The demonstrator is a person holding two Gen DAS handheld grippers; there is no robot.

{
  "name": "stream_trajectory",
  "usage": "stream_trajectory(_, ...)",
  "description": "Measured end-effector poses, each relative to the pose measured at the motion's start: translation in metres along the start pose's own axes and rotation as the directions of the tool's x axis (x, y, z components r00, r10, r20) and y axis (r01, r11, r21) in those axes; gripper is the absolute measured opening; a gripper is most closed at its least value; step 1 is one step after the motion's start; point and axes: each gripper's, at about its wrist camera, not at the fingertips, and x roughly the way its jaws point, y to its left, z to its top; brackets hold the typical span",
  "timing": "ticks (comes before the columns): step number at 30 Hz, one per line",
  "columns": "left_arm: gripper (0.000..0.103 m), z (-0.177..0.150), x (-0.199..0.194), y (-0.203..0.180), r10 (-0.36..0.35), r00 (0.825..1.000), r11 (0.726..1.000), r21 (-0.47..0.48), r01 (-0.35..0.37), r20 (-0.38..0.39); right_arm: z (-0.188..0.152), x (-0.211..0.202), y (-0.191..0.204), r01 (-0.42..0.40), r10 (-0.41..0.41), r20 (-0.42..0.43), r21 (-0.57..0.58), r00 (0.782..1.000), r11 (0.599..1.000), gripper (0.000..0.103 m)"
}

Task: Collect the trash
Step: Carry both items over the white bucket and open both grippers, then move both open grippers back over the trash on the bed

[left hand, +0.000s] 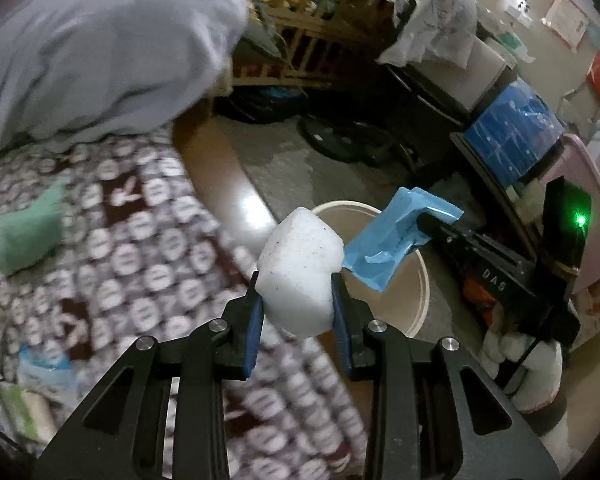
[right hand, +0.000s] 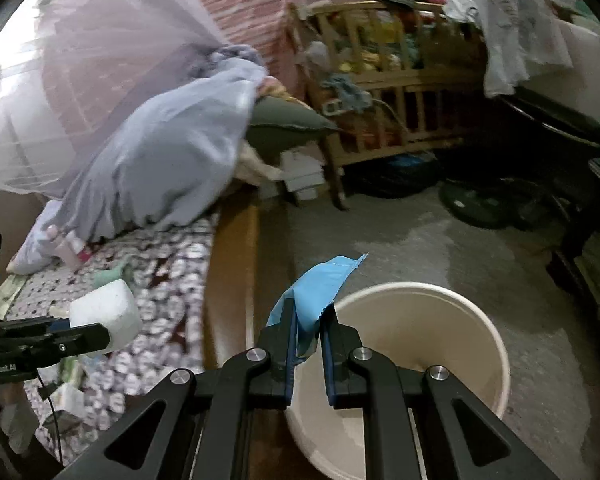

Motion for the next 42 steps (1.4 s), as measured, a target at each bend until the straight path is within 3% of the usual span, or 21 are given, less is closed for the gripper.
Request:
stream_trajectory(7,0.029,0.009,0.038,-0.021,-0.043,0.998,0.999,-0.01,0.042,-0.034,-0.011,0.009,-0.03,0.09,-0.09,-0.029,0.018,0.996,0.996,0.011)
stream_trajectory(16,0.03,0.011,0.071,-0.043,-0.082,0.994,0.997,-0.006,0.082,-0.071,-0.023,0.022,-0.056,0.141,-0.137,-0.076,0.056,0.988,0.988,0.011)
stream_trajectory(19,0.034,0.012,0.076,-0.051,-0.096,0.993,0.995,0.001,0.096,-0.064,-0.025,0.024,-0.065,0.138,-0.131,-0.079,0.086,0.988,0.987,0.011)
stream_trajectory(22,0.045,0.013,0.079,-0.056,-0.117,0.991,0.993,-0.001,0.117,-0.062,-0.024,0.028,-0.066,0.14,-0.132,-0.089,0.087,0.987,0.986,0.012)
stream_trajectory(23,0.048,0.012,0.079,-0.056,-0.117,0.991,0.993,0.001,0.118,-0.064,-0.025,0.028,-0.066,0.148,-0.14,-0.089,0.087,0.986,0.985,0.023)
stream_trajectory(24,0.05,0.012,0.079,-0.056,-0.112,0.992,0.994,0.004,0.113,-0.064,-0.025,0.029,-0.066,0.156,-0.148,-0.091,0.086,0.985,0.984,0.039)
stream_trajectory(25,0.051,0.011,0.078,-0.055,-0.102,0.993,0.995,0.007,0.103,-0.061,-0.026,0.03,-0.066,0.154,-0.146,-0.091,0.087,0.985,0.984,0.043)
stream_trajectory(34,0.051,0.001,0.056,-0.034,0.011,0.999,1.0,-0.012,-0.011,-0.032,-0.026,0.032,-0.056,0.128,-0.12,-0.094,0.084,0.988,0.988,0.043)
stream_trajectory(42,0.051,-0.011,0.027,-0.012,0.142,0.99,0.99,-0.021,-0.141,0.003,-0.023,0.033,-0.019,0.092,-0.09,-0.093,0.019,0.992,0.996,0.045)
